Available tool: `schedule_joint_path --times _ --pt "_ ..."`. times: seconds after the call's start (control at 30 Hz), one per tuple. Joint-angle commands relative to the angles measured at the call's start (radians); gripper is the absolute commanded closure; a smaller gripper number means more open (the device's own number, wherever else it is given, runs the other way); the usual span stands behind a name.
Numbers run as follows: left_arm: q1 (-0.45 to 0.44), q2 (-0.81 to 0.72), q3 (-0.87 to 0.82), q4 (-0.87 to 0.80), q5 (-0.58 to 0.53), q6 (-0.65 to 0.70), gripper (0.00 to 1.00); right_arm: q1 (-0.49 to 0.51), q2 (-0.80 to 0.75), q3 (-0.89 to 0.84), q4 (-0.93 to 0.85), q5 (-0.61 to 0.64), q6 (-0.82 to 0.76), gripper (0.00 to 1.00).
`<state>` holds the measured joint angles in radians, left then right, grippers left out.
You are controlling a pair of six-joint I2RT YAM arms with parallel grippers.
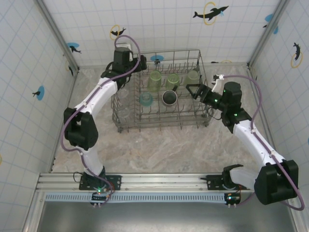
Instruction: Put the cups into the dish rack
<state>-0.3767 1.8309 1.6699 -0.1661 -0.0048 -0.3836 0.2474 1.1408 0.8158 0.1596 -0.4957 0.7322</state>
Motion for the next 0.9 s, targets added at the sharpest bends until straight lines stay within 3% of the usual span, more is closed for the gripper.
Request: schedule_joint_path --times 0.0,0.13,0.23,0.47,0.67,0.87 --pt "0.011 -0.035 0.031 0.045 0.096 0.035 0.03 -0.018 -0.037 0.032 -0.05 0.019 -0.038 0.0" --pt "0.022 -0.054 0.031 0.065 0.18 -0.013 0.03 -0.049 -0.057 0.039 -0.099 0.038 -0.073 0.0" --pt "0.033 -0.102 0.04 0.047 0.144 -0.017 0.03 -0.087 -0.062 0.069 -0.171 0.065 -0.125 0.0" --pt "0.138 -0.282 -0.041 -0.045 -0.094 -0.038 0.02 -0.174 -0.089 0.107 -0.306 0.308 -0.258 0.0" --pt "0.233 -0.495 -0.309 -0.034 -0.243 -0.054 0.02 -0.233 -0.158 -0.005 -0.289 0.571 -0.286 0.0" --pt "0.25 -0.66 -0.586 -0.024 -0.464 -0.055 0.02 -0.259 -0.202 -0.127 -0.253 0.746 -0.287 0.0"
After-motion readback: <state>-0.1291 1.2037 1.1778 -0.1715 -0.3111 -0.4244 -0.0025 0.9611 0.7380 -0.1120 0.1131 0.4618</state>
